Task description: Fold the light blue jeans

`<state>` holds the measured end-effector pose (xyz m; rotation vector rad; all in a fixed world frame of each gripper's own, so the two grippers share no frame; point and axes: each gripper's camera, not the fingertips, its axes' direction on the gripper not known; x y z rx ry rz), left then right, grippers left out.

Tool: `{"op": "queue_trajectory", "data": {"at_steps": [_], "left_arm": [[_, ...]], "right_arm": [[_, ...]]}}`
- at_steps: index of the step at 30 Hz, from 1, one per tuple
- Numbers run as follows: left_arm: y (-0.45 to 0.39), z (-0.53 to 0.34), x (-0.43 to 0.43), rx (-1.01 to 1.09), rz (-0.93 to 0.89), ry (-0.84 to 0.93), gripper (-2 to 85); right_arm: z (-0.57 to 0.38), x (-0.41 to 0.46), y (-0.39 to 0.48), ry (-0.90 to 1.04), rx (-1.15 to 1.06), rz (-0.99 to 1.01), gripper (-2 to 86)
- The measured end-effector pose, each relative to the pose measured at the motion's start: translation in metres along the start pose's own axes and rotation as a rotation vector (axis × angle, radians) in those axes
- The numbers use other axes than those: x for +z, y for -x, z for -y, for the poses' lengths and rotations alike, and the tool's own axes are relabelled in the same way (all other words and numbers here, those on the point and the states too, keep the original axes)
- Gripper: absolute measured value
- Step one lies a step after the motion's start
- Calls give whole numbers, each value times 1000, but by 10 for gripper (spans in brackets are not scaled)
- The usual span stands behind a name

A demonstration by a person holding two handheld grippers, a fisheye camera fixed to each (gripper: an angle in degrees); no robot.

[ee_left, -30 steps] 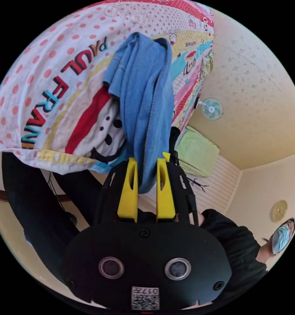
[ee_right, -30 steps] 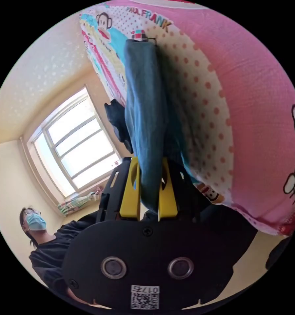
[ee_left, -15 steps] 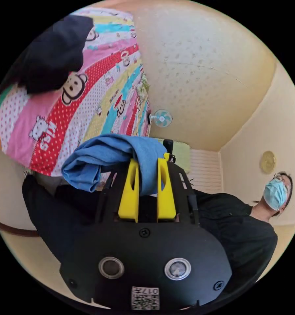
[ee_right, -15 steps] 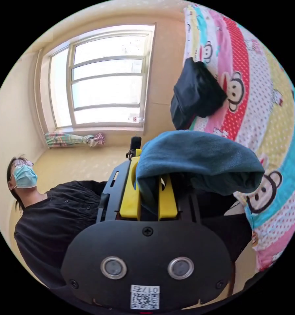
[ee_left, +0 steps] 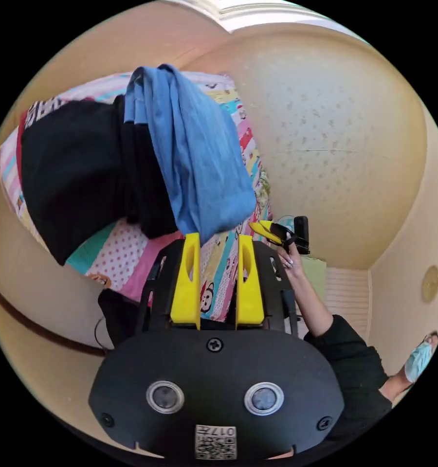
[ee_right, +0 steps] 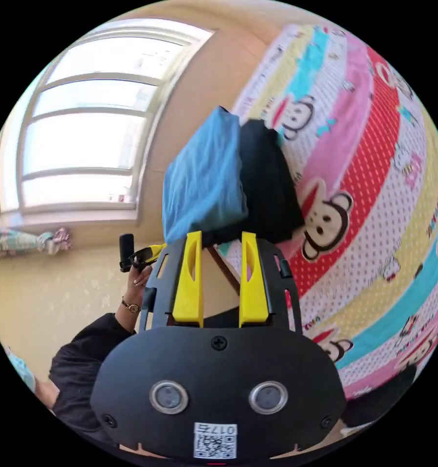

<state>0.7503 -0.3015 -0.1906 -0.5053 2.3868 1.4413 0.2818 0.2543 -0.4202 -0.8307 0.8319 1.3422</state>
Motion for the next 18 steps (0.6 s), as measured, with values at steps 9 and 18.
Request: {"op": "queue_trajectory", "data": {"at_steps": [9, 18], "left_arm": [[218, -114, 45, -720, 239, 343, -7], [235, -84, 88, -794, 276, 771, -10]], "right_arm": [[-340, 46, -243, 220, 702, -125, 9], [-686, 70, -189, -569, 1663, 32, 4]]}}
